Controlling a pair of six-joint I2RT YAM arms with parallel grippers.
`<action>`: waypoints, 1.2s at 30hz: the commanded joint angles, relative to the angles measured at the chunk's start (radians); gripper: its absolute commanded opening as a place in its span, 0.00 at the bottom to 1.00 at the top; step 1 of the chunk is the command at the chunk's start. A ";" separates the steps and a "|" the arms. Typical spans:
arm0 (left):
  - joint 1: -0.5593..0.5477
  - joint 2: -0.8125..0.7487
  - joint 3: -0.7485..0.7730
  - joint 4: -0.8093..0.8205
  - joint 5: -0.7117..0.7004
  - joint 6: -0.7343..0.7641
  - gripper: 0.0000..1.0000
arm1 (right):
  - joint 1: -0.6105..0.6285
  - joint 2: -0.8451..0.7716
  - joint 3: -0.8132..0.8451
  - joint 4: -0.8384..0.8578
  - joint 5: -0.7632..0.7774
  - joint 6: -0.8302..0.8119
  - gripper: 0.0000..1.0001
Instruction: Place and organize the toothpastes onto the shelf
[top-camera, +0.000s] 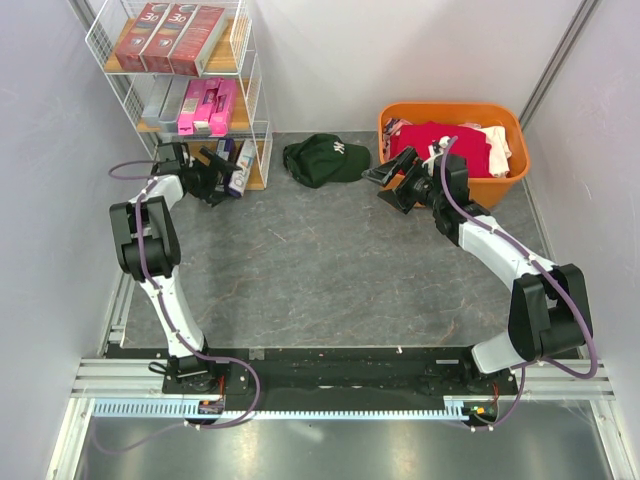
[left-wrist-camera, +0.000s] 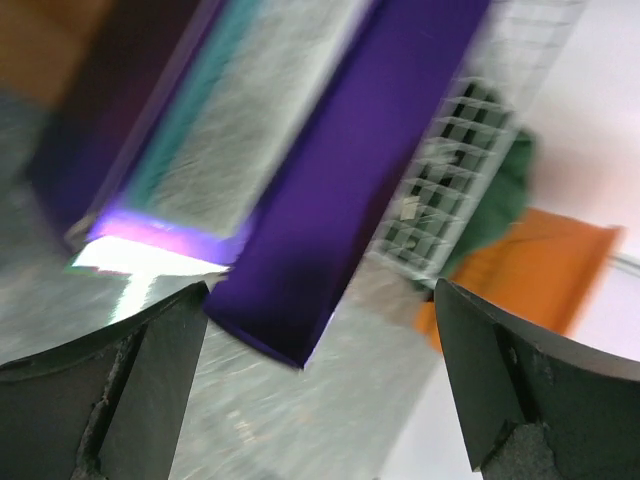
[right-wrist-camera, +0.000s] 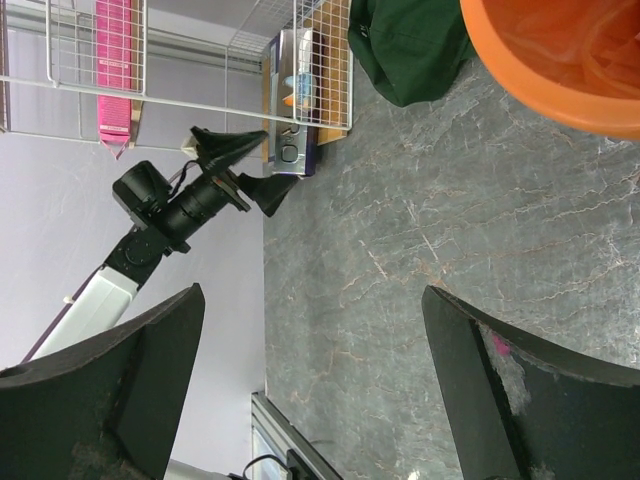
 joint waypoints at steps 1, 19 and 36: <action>0.000 -0.074 -0.014 -0.143 -0.076 0.172 1.00 | -0.005 -0.013 -0.009 0.031 -0.024 -0.009 0.98; -0.001 -0.343 -0.479 0.311 0.065 0.056 1.00 | -0.005 -0.018 -0.026 0.042 -0.038 -0.006 0.98; -0.159 -0.886 -0.618 0.055 -0.140 0.353 1.00 | -0.005 -0.119 0.069 -0.190 0.071 -0.208 0.98</action>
